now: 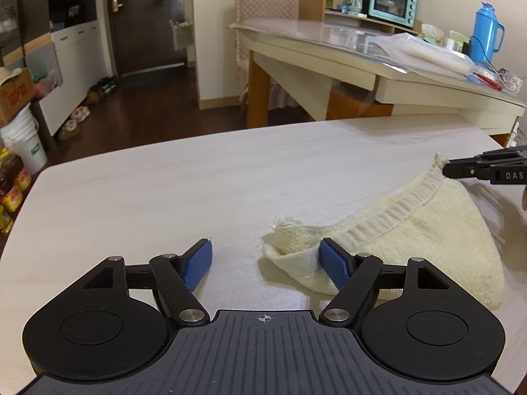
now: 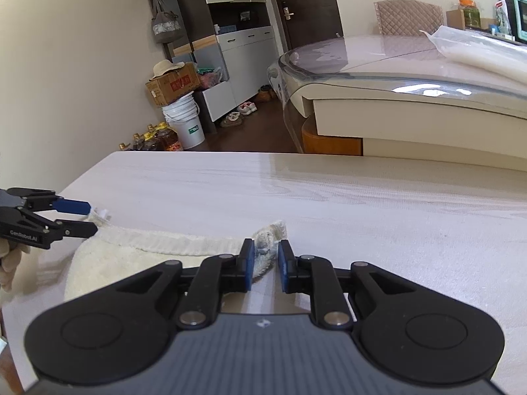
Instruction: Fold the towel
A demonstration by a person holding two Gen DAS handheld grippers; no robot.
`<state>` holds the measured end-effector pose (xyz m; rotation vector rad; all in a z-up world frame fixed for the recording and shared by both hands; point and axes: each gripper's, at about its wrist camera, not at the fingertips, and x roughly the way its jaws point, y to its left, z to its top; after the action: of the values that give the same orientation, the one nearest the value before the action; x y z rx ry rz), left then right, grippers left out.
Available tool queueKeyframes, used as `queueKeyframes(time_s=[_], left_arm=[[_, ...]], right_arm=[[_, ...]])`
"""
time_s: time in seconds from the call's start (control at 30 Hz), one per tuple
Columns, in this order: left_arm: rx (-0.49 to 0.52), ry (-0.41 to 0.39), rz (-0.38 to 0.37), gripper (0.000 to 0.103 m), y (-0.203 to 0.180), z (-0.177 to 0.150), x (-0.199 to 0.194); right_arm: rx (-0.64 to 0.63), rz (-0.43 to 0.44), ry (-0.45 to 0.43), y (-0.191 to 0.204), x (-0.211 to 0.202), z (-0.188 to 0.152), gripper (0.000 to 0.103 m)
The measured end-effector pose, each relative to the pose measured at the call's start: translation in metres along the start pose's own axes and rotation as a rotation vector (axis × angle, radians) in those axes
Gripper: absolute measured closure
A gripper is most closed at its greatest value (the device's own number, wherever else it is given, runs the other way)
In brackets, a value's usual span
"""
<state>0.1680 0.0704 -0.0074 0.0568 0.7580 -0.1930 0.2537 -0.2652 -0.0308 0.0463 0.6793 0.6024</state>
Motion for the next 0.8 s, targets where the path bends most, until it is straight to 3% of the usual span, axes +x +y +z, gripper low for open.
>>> queueKeyframes(time_s=[0.5, 0.63, 0.73, 0.8], left_arm=[[-0.031, 0.005, 0.041, 0.026, 0.002, 0.011, 0.010], [-0.073, -0.026, 0.042, 0.029, 0.003, 0.011, 0.002], [-0.105, -0.064, 0.048, 0.029, 0.003, 0.009, -0.014], [-0.110, -0.075, 0.049, 0.029, 0.002, 0.006, -0.024]], right_arm=[[-0.022, -0.039, -0.003, 0.004, -0.004, -0.002, 0.076], [-0.028, -0.049, -0.022, 0.005, -0.008, -0.002, 0.074], [-0.048, -0.047, -0.089, 0.013, -0.023, -0.007, 0.072], [-0.051, -0.046, -0.093, 0.024, -0.033, -0.013, 0.063]])
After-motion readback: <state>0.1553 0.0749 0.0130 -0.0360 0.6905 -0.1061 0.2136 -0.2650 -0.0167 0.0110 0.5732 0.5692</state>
